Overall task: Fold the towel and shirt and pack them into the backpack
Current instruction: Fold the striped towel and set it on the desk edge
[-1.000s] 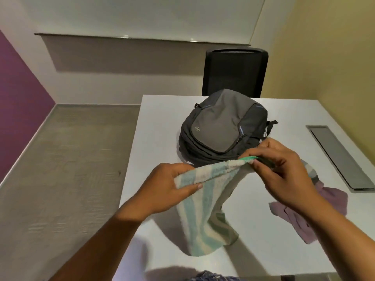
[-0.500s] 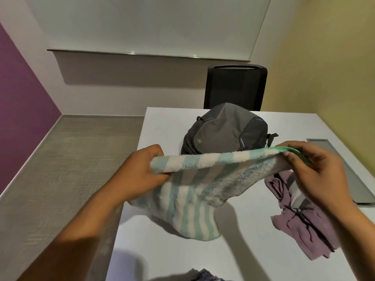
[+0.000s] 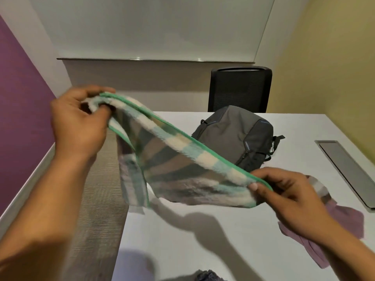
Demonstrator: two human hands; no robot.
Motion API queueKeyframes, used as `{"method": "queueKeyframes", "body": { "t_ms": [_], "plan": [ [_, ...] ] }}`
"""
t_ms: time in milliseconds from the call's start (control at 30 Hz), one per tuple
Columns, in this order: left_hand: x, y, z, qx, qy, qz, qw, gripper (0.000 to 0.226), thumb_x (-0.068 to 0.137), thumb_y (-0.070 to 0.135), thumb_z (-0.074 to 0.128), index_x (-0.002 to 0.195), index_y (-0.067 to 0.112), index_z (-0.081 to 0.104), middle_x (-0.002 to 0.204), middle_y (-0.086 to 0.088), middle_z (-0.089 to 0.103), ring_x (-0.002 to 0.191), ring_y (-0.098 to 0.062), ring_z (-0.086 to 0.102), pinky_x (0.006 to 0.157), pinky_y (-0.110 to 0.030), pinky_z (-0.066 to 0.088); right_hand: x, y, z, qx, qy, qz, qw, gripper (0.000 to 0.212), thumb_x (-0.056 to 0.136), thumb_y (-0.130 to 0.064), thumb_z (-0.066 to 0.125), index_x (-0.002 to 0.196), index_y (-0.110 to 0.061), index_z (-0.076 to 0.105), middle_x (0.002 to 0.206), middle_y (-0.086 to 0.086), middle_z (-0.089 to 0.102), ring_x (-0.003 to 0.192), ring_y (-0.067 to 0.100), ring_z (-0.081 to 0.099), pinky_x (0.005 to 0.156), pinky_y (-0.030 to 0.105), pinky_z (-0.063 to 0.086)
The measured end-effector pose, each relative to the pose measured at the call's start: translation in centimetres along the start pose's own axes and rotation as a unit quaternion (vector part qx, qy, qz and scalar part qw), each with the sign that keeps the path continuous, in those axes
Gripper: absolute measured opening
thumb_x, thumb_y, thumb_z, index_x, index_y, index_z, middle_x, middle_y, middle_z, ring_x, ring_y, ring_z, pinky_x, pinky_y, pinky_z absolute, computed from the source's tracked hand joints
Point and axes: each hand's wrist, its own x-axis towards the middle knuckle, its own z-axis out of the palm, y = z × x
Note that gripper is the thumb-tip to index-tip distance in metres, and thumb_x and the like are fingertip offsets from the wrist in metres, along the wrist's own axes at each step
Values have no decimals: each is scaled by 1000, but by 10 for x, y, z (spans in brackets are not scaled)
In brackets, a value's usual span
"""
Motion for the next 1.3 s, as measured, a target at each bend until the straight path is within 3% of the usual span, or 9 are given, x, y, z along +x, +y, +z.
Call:
{"method": "queueKeyframes", "body": {
  "t_ms": [267, 467, 567, 633, 733, 833, 1033, 1167, 1300],
  "plan": [
    [17, -1, 94, 59, -67, 62, 994, 48, 71, -3, 50, 82, 39, 70, 97, -2, 68, 88, -17, 65, 81, -28, 53, -16, 32, 0, 117, 43, 129, 984, 14, 84, -13, 61, 86, -9, 75, 76, 17, 71, 60, 22, 62, 55, 30, 53],
    [-70, -78, 197, 200, -245, -2, 949, 30, 84, 20, 64, 112, 30, 67, 117, 6, 65, 103, -20, 62, 91, -36, 50, -82, 141, -37, -62, 105, 314, 941, 19, 93, -2, 60, 81, -10, 73, 62, 14, 67, 50, 22, 49, 46, 28, 40],
    [-134, -128, 198, 254, -350, -34, 901, 50, 82, 31, 72, 130, 25, 56, 129, 2, 58, 111, -21, 60, 97, -38, 46, -129, 200, -43, -170, 60, 432, 884, 22, 88, -7, 67, 70, -19, 68, 63, 10, 67, 61, 33, 61, 58, 33, 44],
    [-181, -156, 178, 258, -392, -51, 881, 50, 83, 39, 68, 129, 22, 57, 128, 1, 60, 107, -21, 63, 95, -40, 48, -151, 221, -41, -249, 38, 468, 847, 6, 85, -14, 71, 82, -18, 69, 81, 11, 70, 77, 33, 61, 68, 36, 42],
    [-251, -187, 134, 307, -412, -80, 854, 50, 83, 45, 62, 126, 19, 60, 126, -4, 63, 111, -26, 62, 96, -42, 49, -170, 246, -33, -326, 19, 436, 839, 39, 83, -19, 75, 118, -5, 66, 120, 17, 66, 107, 34, 60, 90, 40, 47],
    [-304, -201, 96, 371, -428, -138, 813, 56, 89, 46, 60, 138, 21, 49, 143, -3, 50, 129, -25, 49, 108, -41, 37, -164, 260, -17, -382, -53, 346, 856, 59, 86, -30, 72, 139, -13, 53, 146, 12, 49, 136, 34, 44, 109, 44, 37],
    [-340, -229, 69, 430, -456, -162, 763, 84, 88, 65, 20, 155, 16, 13, 163, -3, 3, 150, -22, 5, 121, -40, 7, -103, 282, 21, -435, -161, 167, 870, 70, 95, -59, 44, 149, -16, 38, 159, 8, 31, 149, 29, 21, 121, 38, 18],
    [-340, -254, 69, 459, -475, -127, 740, 85, 87, 71, 7, 153, 21, -11, 160, 0, -18, 149, -21, -11, 121, -43, -2, -87, 311, 35, -467, -211, 173, 841, 79, 95, -67, 33, 158, -25, 9, 165, 2, -2, 152, 26, -8, 120, 44, 8],
    [-333, -268, 76, 460, -472, -108, 744, 84, 90, 72, 12, 154, 22, -10, 161, 0, -17, 149, -20, -14, 120, -44, -6, -90, 329, 36, -491, -209, 204, 821, 78, 95, -71, 23, 156, -33, -5, 165, -2, -12, 151, 25, -15, 122, 48, 4]
  ]
}}
